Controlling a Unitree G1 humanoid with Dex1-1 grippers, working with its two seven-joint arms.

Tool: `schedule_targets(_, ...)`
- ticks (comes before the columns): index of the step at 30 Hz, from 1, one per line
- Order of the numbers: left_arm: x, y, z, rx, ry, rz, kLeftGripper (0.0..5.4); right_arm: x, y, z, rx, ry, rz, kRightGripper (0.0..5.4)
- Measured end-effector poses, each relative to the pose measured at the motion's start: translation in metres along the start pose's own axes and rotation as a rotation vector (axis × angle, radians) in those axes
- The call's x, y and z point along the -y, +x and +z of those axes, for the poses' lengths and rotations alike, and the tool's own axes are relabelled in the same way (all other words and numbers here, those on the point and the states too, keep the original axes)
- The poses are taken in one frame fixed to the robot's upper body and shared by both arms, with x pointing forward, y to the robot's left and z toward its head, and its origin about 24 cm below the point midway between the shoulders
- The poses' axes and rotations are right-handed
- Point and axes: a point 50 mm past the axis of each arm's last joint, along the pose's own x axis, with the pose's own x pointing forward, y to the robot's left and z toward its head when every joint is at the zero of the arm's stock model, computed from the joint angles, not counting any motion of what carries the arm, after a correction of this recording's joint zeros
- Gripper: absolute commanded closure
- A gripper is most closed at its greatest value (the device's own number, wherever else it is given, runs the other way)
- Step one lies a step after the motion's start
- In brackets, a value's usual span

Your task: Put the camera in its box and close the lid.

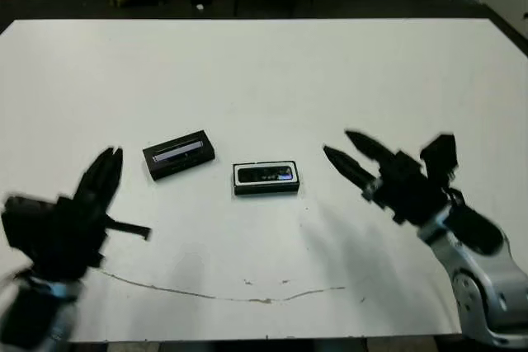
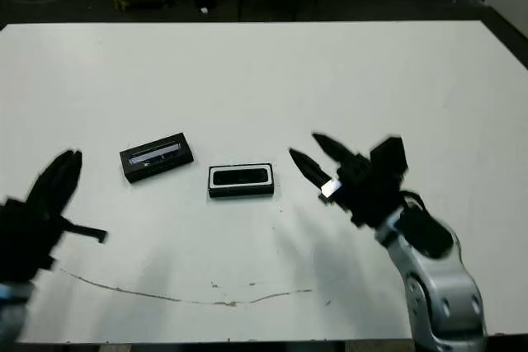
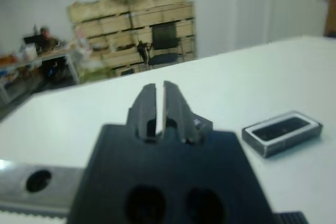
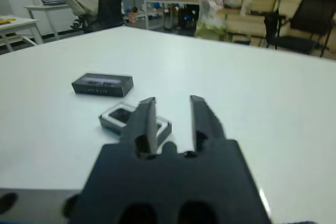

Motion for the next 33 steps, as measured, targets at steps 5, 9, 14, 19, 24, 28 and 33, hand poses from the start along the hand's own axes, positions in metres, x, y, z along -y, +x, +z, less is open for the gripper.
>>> schedule_targets(5,-0.043,0.031,0.023,-0.097,0.105,-0.265,3.37,0.004,-0.006,-0.009,-0.028,0.042,-0.018,5.40)
schedule_targets(9,-0.063,0.058,0.037,-0.170,0.175,-0.438,2.38,0.006,-0.010,-0.015,-0.034,0.049,-0.034,5.40)
schedule_targets(14,-0.080,0.089,0.038,-0.234,0.185,-0.598,1.17,0.007,-0.012,-0.020,-0.025,0.063,-0.040,5.40)
schedule_targets(19,-0.083,0.111,0.028,-0.300,0.250,-0.717,0.01,0.006,-0.014,-0.023,-0.023,0.055,-0.041,5.40)
schedule_targets(24,-0.079,0.125,0.018,-0.360,0.238,-0.786,0.01,0.006,-0.015,-0.025,-0.032,0.061,-0.044,5.40)
schedule_targets(28,-0.077,0.131,0.009,-0.404,0.203,-0.840,0.01,0.006,-0.015,-0.026,-0.028,0.072,-0.042,5.40)
schedule_targets(33,-0.071,0.134,0.001,-0.420,0.123,-0.876,0.01,0.008,-0.016,-0.026,-0.030,0.076,-0.047,5.40)
